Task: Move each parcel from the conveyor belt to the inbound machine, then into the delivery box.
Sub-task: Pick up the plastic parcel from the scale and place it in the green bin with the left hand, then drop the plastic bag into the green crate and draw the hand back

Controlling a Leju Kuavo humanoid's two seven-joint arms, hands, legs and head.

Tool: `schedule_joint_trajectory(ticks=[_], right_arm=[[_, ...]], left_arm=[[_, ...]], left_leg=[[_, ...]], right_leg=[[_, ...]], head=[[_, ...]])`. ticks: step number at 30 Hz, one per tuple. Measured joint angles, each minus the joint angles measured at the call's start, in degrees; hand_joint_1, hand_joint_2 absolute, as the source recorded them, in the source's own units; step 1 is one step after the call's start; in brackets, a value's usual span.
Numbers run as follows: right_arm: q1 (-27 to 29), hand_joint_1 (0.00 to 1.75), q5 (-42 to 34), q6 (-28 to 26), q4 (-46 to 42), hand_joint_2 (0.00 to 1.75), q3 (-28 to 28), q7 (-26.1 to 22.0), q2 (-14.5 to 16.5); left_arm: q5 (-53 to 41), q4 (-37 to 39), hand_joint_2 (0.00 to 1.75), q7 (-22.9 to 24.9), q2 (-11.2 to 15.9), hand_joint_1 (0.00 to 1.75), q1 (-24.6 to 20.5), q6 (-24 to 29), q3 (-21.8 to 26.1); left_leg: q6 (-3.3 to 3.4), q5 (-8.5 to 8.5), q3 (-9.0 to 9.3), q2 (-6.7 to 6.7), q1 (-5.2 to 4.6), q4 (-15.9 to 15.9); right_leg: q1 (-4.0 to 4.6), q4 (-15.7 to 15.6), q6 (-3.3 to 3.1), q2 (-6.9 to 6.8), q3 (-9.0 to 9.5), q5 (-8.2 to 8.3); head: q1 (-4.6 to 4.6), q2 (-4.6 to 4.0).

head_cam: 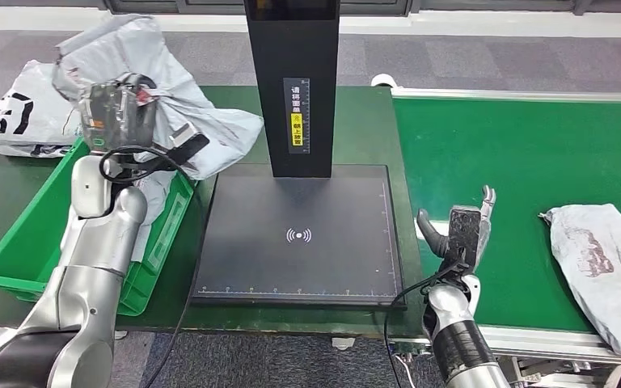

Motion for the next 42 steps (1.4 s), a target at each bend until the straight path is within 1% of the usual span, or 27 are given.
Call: schedule_joint_trajectory(ticks=[1, 2, 3, 5, 6, 7, 8, 10, 13, 17, 18, 20, 21, 22, 24, 26, 29, 31, 35, 39, 41, 42], right_arm=[[0.18, 0.00, 0.06, -0.09, 0.06, 1.75, 0.00, 0.05, 0.01], [0.37, 0.00, 0.17, -0.14, 0.10, 1.75, 0.00, 0.14, 0.01], [0.53, 0.00, 0.34, -0.14, 0.11, 1.75, 0.00, 0.28, 0.01], [0.79, 0.00, 0.73, -0.02, 0.11, 1.75, 0.00, 0.73, 0.01], [0.87, 0.00, 0.90, 0.04, 0.11, 1.75, 0.00, 0.96, 0.01], [0.92, 0.00, 1.02, 0.08, 0.11, 1.75, 0.00, 1.12, 0.01], [0.96, 0.00, 1.12, 0.09, 0.11, 1.75, 0.00, 1.20, 0.01], [0.98, 0.00, 1.23, 0.12, 0.11, 1.75, 0.00, 1.24, 0.01], [0.98, 0.00, 1.43, 0.16, 0.11, 1.75, 0.00, 1.38, 0.02], [0.96, 0.00, 2.62, 0.59, 0.11, 1.75, 0.00, 2.71, 0.14], [0.96, 0.00, 3.01, 0.82, 0.11, 1.75, 0.00, 3.01, 0.20], [0.95, 0.00, 3.75, 1.20, 0.11, 1.75, 0.00, 3.55, 0.26], [0.94, 0.00, 4.10, 1.37, 0.11, 1.75, 0.00, 3.76, 0.27], [0.94, 0.00, 4.40, 1.56, 0.11, 1.75, -0.01, 3.96, 0.27], [0.95, 0.00, 4.75, 2.04, 0.04, 1.75, -0.05, 4.29, 0.27], [0.98, 0.00, 4.85, 2.51, -0.18, 1.75, -0.28, 4.44, 0.27], [1.09, 0.00, 4.79, 3.04, -0.50, 1.75, -0.66, 4.56, 0.25], [1.42, 0.00, 4.63, 3.44, -0.95, 1.75, -0.87, 4.63, 0.17], [1.93, 0.00, 4.84, 4.01, -1.82, 1.75, -0.98, 4.86, -0.08], [1.97, 0.00, 4.71, 3.95, -2.05, 1.75, -0.98, 4.55, -0.14], [1.96, 0.00, 4.52, 3.95, -2.05, 1.75, -0.98, 4.20, -0.15], [1.95, 0.00, 4.48, 3.95, -2.05, 1.75, -0.98, 4.13, -0.15]], left_arm=[[-2.33, -0.88, 1.75, 1.79, 0.15, 1.75, 0.67, 0.01, 2.36], [-4.81, -1.40, 1.75, 4.80, 0.62, 1.75, 1.38, 0.02, 4.31], [-6.79, -1.32, 1.75, 9.21, 1.46, 1.75, 2.06, 0.03, 5.54], [-8.84, 0.84, 1.75, 19.21, 3.93, 1.75, 3.11, 0.03, 6.40], [-8.96, 2.42, 1.75, 23.13, 5.18, 1.75, 3.52, 0.02, 6.40], [-9.00, 3.99, 1.75, 25.45, 6.27, 1.75, 3.88, 0.02, 6.39], [-9.02, 5.21, 1.75, 26.69, 7.24, 1.75, 4.25, 0.02, 6.39], [-9.04, 6.92, 1.75, 27.20, 8.58, 1.75, 4.80, 0.02, 6.39], [-9.07, 9.19, 1.75, 28.24, 9.66, 1.75, 4.84, -0.05, 6.37], [-9.12, 17.34, 1.75, 34.10, 11.42, 1.75, 3.01, -1.96, 5.75], [-9.12, 19.37, 1.75, 35.21, 11.84, 1.59, 2.79, -2.57, 5.67], [-9.06, 22.94, 1.75, 36.41, 12.55, 0.72, 2.59, -4.56, 5.64], [-8.89, 24.55, 1.75, 36.28, 12.80, 0.28, 2.50, -5.93, 5.64], [-8.40, 26.04, 1.75, 35.50, 12.97, 0.00, 2.42, -7.23, 5.64], [-5.59, 28.40, 1.75, 31.82, 13.02, 0.00, 2.20, -8.53, 5.90], [-1.58, 29.82, 1.75, 27.45, 12.83, 0.00, 1.79, -8.44, 6.71], [3.33, 31.10, 1.75, 22.42, 12.44, 0.00, 0.86, -7.91, 8.09], [10.40, 31.54, 1.75, 15.86, 12.05, 0.00, 0.13, -6.95, 9.83], [28.09, 31.60, 0.00, -1.09, 11.13, 0.00, -1.87, -2.86, 15.31], [44.43, 29.84, 0.00, -17.09, 9.84, 0.00, -3.26, -0.67, 19.10], [50.05, 28.29, 0.00, -22.26, 9.06, 0.00, -3.41, -0.22, 19.71], [51.39, 27.63, 0.00, -23.42, 8.74, 0.00, -3.42, -0.11, 19.84]], left_leg=[[-0.01, -0.02, 0.00, 0.03, 0.00, 0.00], [-0.02, -0.04, 0.01, 0.04, -0.01, 0.00], [-0.04, -0.05, 0.02, 0.06, -0.01, 0.00], [-0.10, -0.04, 0.02, 0.10, 0.02, -0.01], [-0.15, -0.02, 0.02, 0.11, 0.06, -0.01], [-0.19, -0.01, 0.01, 0.12, 0.10, -0.01], [-0.21, 0.01, 0.00, 0.10, 0.13, -0.01], [-0.23, 0.02, -0.02, 0.01, 0.17, -0.01], [-0.23, 0.01, -0.03, -0.04, 0.18, -0.01], [-0.22, -0.01, -0.01, 0.08, 0.14, -0.01], [-0.22, -0.01, 0.00, 0.11, 0.13, -0.01], [-0.22, -0.01, 0.01, 0.14, 0.13, 0.00], [-0.23, -0.01, 0.00, 0.13, 0.13, 0.00], [-0.23, -0.01, 0.00, 0.12, 0.13, 0.00], [-0.23, -0.01, -0.01, 0.09, 0.14, 0.00], [-0.23, -0.01, -0.02, 0.06, 0.14, 0.00], [-0.23, -0.01, -0.01, 0.06, 0.14, 0.00], [-0.23, -0.01, -0.01, 0.07, 0.14, 0.00], [-0.23, -0.01, 0.00, 0.12, 0.14, 0.00], [-0.23, -0.01, 0.00, 0.08, 0.14, 0.00], [-0.23, -0.01, -0.01, 0.05, 0.14, 0.00], [-0.23, -0.01, -0.01, 0.05, 0.14, 0.00]], right_leg=[[0.01, 0.00, 0.00, 0.03, -0.01, 0.00], [0.01, 0.00, -0.01, 0.06, -0.03, -0.01], [0.03, 0.00, -0.03, 0.09, -0.05, -0.02], [0.07, 0.01, -0.09, 0.13, -0.08, -0.04], [0.11, 0.01, -0.13, 0.15, -0.09, -0.05], [0.15, 0.01, -0.17, 0.14, -0.10, -0.05], [0.21, 0.02, -0.20, 0.12, -0.11, -0.05], [0.30, 0.02, -0.24, 0.00, -0.09, -0.06], [0.29, 0.01, -0.25, -0.06, -0.06, -0.08], [0.23, 0.01, -0.26, 0.04, -0.08, -0.05], [0.24, 0.01, -0.26, 0.08, -0.09, -0.04], [0.25, 0.01, -0.27, 0.14, -0.10, -0.03], [0.25, 0.01, -0.28, 0.14, -0.10, -0.03], [0.26, 0.01, -0.28, 0.13, -0.10, -0.03], [0.27, 0.01, -0.28, 0.09, -0.11, -0.04], [0.29, 0.01, -0.28, 0.06, -0.10, -0.04], [0.29, 0.01, -0.28, 0.07, -0.10, -0.04], [0.29, 0.01, -0.29, 0.08, -0.11, -0.03], [0.29, 0.01, -0.30, 0.08, -0.11, -0.02], [0.29, 0.01, -0.30, 0.08, -0.11, -0.02], [0.29, 0.01, -0.30, 0.05, -0.09, -0.02], [0.29, 0.01, -0.30, 0.05, -0.08, -0.02]], head=[[0.00, 0.00], [0.00, 0.00], [0.00, 0.00], [0.00, 0.00], [0.00, 0.00], [-0.01, 0.00], [-0.01, 0.00], [-0.01, 0.00], [-0.01, 0.00], [0.00, 0.00], [0.00, 0.00], [0.00, 0.00], [0.00, 0.00], [0.00, 0.00], [0.00, 0.00], [0.00, 0.00], [0.00, 0.00], [0.00, 0.00], [0.00, 0.00], [0.00, 0.00], [0.00, 0.00], [0.00, 0.00]])
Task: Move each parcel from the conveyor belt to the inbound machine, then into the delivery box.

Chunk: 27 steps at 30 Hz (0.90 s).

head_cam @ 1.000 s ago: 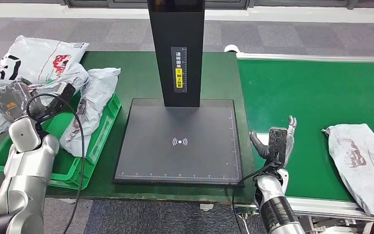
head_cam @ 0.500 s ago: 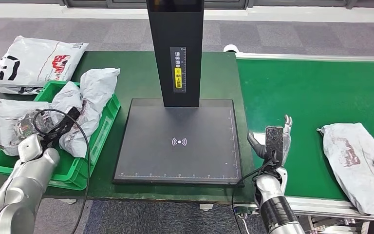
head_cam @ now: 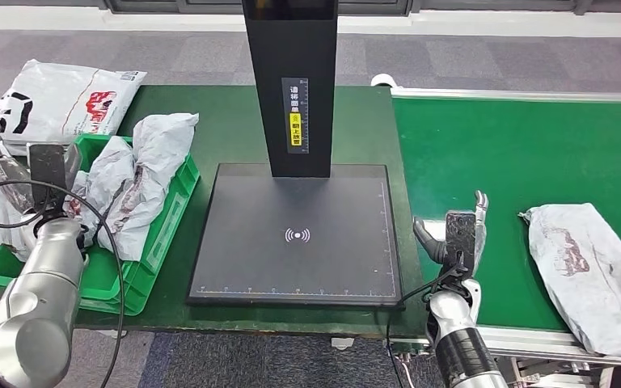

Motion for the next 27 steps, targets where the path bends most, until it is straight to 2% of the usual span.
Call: schedule_joint_trajectory(ticks=[12, 16, 18, 21, 24, 27], right_arm=[[-0.03, 0.00, -0.17, -0.03, 0.01, 1.75, 0.00, -0.16, -0.04], [-0.29, 0.00, -1.00, -0.51, 0.20, 1.75, 0.00, -1.10, -0.04], [-0.44, 0.00, -1.55, -1.02, 0.37, 1.75, 0.00, -1.65, -0.06], [-0.67, 0.00, -2.58, -1.66, 0.63, 1.75, 0.00, -2.52, -0.14], [-1.55, 0.00, -3.30, -1.87, 1.47, 1.75, 0.00, -3.41, -0.17], [-2.60, 0.00, -3.72, -1.98, 2.71, 1.75, 0.01, -4.10, -0.07]], left_arm=[[3.26, -3.30, 0.00, -2.60, -1.82, 0.00, 0.18, 0.09, 0.58], [6.85, -7.56, 1.75, -4.64, -3.77, 0.00, 1.62, -0.03, 0.57], [9.34, -9.15, 1.75, -4.73, -5.41, 0.00, 2.61, -1.78, 0.17], [13.59, -10.03, 1.75, -4.55, -8.71, 0.00, 4.79, -8.83, -3.26], [16.86, -9.84, 1.75, -4.68, -12.90, 0.00, 7.82, -16.08, -10.39], [20.12, -10.18, 1.75, -4.85, -16.83, 0.00, 11.68, -17.24, -18.97]], left_leg=[[0.00, 0.00, 0.00, 0.02, 0.00, 0.00], [0.00, 0.00, 0.00, 0.00, -0.01, 0.00], [0.01, -0.01, 0.00, 0.00, -0.04, 0.00], [0.02, -0.01, 0.00, -0.09, -0.11, 0.01], [0.06, -0.02, 0.00, -0.28, -0.15, 0.01], [0.13, -0.07, 0.02, -0.31, -0.21, 0.02]], right_leg=[[0.00, 0.00, 0.00, 0.02, 0.00, 0.00], [-0.02, -0.01, 0.00, 0.01, 0.00, 0.00], [-0.05, -0.02, 0.01, 0.00, 0.00, 0.00], [-0.10, -0.04, 0.02, -0.10, 0.02, 0.00], [-0.22, -0.05, 0.06, -0.29, 0.13, -0.01], [-0.32, -0.06, 0.13, -0.33, 0.17, 0.00]], head=[[0.00, 0.00], [0.00, 0.00], [0.00, 0.00], [0.00, 0.00], [0.01, 0.00], [0.00, 0.00]])
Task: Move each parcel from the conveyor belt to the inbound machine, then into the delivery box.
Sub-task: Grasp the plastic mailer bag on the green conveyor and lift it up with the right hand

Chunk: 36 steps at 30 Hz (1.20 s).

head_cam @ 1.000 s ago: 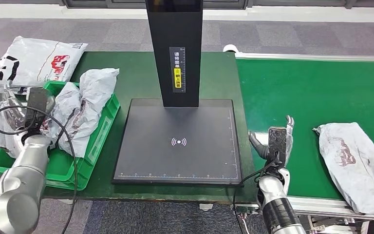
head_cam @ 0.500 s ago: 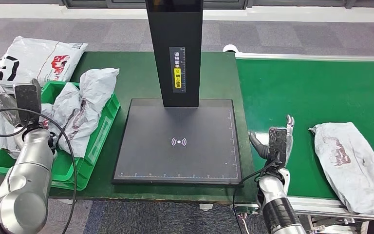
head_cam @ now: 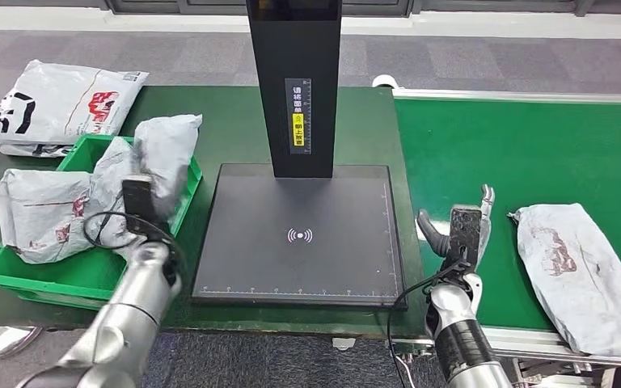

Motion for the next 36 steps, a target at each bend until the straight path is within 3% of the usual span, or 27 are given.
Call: schedule_joint_trajectory(ticks=[3, 6, 20, 26, 32, 36], right_arm=[[-0.15, 0.00, -0.14, -0.34, 0.58, 1.75, 0.02, 0.02, 0.03], [-0.24, 0.00, -0.17, -0.79, 0.86, 1.75, 0.02, 0.10, 0.05], [-2.28, 0.00, 7.71, -6.29, 3.44, 1.75, 0.09, 3.87, -0.08], [-3.26, 0.00, 14.62, -6.48, 5.31, 1.75, 0.09, 7.23, -0.45], [-3.90, 0.00, 15.66, -6.43, 7.11, 1.75, 0.08, 7.66, -0.89], [-4.27, 0.00, 16.22, -6.42, 8.14, 1.75, 0.03, 7.89, -1.13]], left_arm=[[1.94, -1.05, 1.75, -0.04, -2.46, 0.00, 3.03, 1.05, -7.31], [2.74, -1.52, 1.75, -0.05, -3.34, 0.00, 4.08, 1.57, -11.32], [5.08, -1.76, 1.75, -0.05, -4.36, 0.00, 4.62, -6.74, -18.55], [3.37, -3.20, 1.75, -0.04, -4.23, 0.00, 5.24, -6.28, -21.60], [2.80, -6.53, 1.75, -0.05, -3.93, 0.00, 6.03, -4.75, -25.35], [2.15, -9.34, 1.75, -0.05, -3.43, 0.00, 6.64, -0.38, -27.10]], left_leg=[[0.04, -0.03, -0.03, -0.04, -0.09, 0.01], [0.07, -0.01, -0.05, -0.18, -0.10, 0.01], [0.18, 0.06, -0.06, -0.32, -0.05, 0.01], [0.21, 0.04, -0.07, -0.29, -0.06, 0.02], [0.23, 0.01, -0.05, -0.24, -0.06, 0.02], [0.22, 0.02, -0.05, -0.24, -0.06, 0.01]], right_leg=[[0.00, -0.02, 0.05, -0.02, -0.01, -0.01], [0.01, -0.02, 0.14, -0.17, 0.01, -0.09], [-0.08, -0.02, 0.20, -0.31, 0.07, -0.11], [-0.08, -0.03, 0.21, -0.28, 0.07, -0.11], [-0.05, -0.02, 0.21, -0.19, 0.05, -0.11], [0.00, -0.01, 0.20, -0.19, 0.04, -0.11]], head=[[0.00, 0.00], [0.00, 0.00], [0.00, 0.00], [0.00, 0.00], [0.00, 0.00], [0.00, 0.00]])
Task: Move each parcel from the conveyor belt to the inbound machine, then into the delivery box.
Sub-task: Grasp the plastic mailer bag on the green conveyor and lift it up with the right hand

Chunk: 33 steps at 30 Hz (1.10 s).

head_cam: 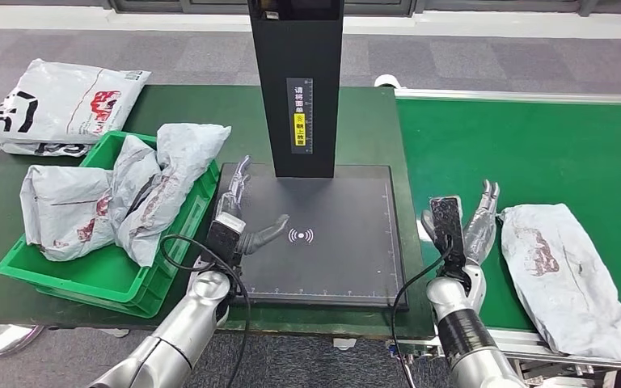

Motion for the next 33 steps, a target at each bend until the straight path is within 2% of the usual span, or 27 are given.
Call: schedule_joint_trajectory(ticks=[6, 9, 11, 13, 17, 24, 26, 30, 33], right_arm=[[-0.35, 0.00, -0.04, 0.16, 2.07, 1.75, -0.10, -1.29, -0.15], [-0.25, 0.00, 0.28, -0.11, 2.41, 1.75, -0.10, -1.83, -0.13], [-0.18, 0.00, 1.17, -0.28, 2.44, 1.75, -0.36, -1.48, -0.11], [-0.14, 0.00, 2.48, -0.44, 2.44, 1.75, -0.84, -0.72, -0.11], [-0.15, 0.00, 9.39, -0.52, 2.43, 1.75, -2.83, 2.64, -0.11], [-0.13, 0.00, 25.39, -0.56, 2.41, 1.75, -9.62, 10.54, -0.11], [-0.04, 0.00, 31.02, -0.56, 2.40, 1.75, -11.29, 15.32, -0.26], [-0.03, 0.00, 43.58, -0.52, 3.32, 1.75, -13.31, 28.23, -1.52], [-0.35, 0.00, 48.27, 0.36, 5.83, 1.75, -13.73, 35.30, -3.07]], left_arm=[[-2.82, -4.88, 1.75, 0.01, 1.22, 0.00, -0.64, 14.49, -3.83], [-4.91, -4.98, 1.75, 0.02, 1.51, 0.00, -2.38, 16.41, -3.39], [-3.16, -4.73, 1.75, 0.02, 1.63, 0.00, -3.53, 13.23, -2.80], [-0.38, -3.15, 1.75, 0.04, 1.68, 0.00, -4.91, 6.87, -2.46], [1.20, 4.54, 1.75, 0.10, 0.98, 0.00, -7.57, -4.25, -1.80], [-1.19, 16.31, 1.75, 0.54, -0.84, 0.00, -8.78, -11.31, -1.71], [-1.56, 18.37, 1.75, 1.73, -1.08, 0.00, -8.98, -12.95, -1.71], [-1.75, 21.59, 1.75, 3.74, -1.29, 0.00, -9.07, -14.96, -1.70], [-1.92, 22.82, 1.75, 3.76, -1.32, 0.00, -9.15, -14.97, -1.58]], left_leg=[[0.00, 0.01, 0.00, 0.00, 0.01, 0.00], [-0.01, 0.01, 0.00, 0.00, 0.02, 0.00], [-0.01, 0.01, 0.01, 0.01, 0.02, 0.00], [0.00, 0.02, 0.01, 0.02, 0.01, 0.00], [0.00, 0.02, 0.02, 0.03, 0.01, 0.00], [0.02, 0.00, 0.01, 0.05, 0.00, 0.00], [0.02, -0.01, 0.01, 0.06, 0.00, 0.00], [0.02, -0.01, 0.01, 0.06, 0.00, 0.00], [0.02, -0.01, 0.01, 0.06, 0.01, 0.00]], right_leg=[[0.01, 0.01, 0.00, -0.01, 0.00, 0.00], [-0.01, 0.02, 0.00, -0.02, 0.00, 0.00], [-0.03, 0.02, 0.00, 0.00, 0.00, 0.00], [-0.04, 0.02, 0.00, -0.02, 0.00, 0.01], [-0.06, 0.02, 0.01, 0.01, 0.01, 0.02], [-0.07, 0.00, 0.02, 0.03, -0.01, 0.02], [-0.06, 0.00, 0.02, 0.03, -0.02, 0.01], [-0.05, 0.00, 0.02, 0.03, -0.02, 0.01], [-0.06, 0.00, 0.02, 0.02, -0.01, 0.02]], head=[[0.00, 0.00], [0.00, 0.00], [0.00, 0.00], [0.00, 0.00], [0.00, 0.00], [0.00, 0.00], [0.00, 0.00], [0.00, 0.00], [0.00, 0.00]])
